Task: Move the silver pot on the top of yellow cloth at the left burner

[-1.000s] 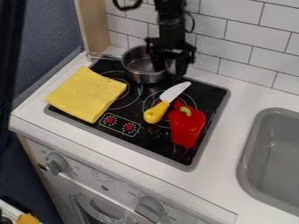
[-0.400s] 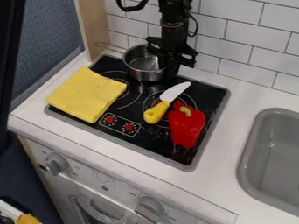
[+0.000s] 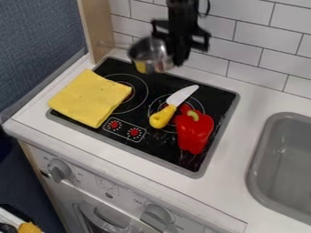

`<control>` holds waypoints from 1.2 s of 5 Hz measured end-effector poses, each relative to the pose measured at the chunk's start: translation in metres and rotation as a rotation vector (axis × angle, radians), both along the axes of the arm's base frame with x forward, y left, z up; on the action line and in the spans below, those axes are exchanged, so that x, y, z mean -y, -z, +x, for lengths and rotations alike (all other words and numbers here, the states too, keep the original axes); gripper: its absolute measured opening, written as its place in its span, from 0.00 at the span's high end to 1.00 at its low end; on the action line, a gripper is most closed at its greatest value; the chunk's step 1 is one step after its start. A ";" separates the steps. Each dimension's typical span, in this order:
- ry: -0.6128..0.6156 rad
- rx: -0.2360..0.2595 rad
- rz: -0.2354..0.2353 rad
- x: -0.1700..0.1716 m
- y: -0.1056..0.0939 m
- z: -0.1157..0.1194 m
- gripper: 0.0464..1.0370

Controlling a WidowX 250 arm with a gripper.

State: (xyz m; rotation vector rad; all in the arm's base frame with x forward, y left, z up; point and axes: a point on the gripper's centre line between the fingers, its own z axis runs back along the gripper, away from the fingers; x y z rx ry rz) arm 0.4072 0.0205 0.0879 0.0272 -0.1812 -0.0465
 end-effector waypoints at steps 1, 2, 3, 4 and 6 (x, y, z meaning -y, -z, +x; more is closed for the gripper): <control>-0.013 -0.006 0.003 -0.002 -0.022 -0.036 0.96; -0.078 -0.081 0.021 -0.022 -0.009 -0.077 0.96; -0.139 -0.110 0.007 -0.052 0.005 -0.094 0.97; -0.187 -0.159 -0.031 -0.083 0.034 -0.100 0.97; -0.140 -0.211 -0.046 -0.079 0.063 -0.095 0.97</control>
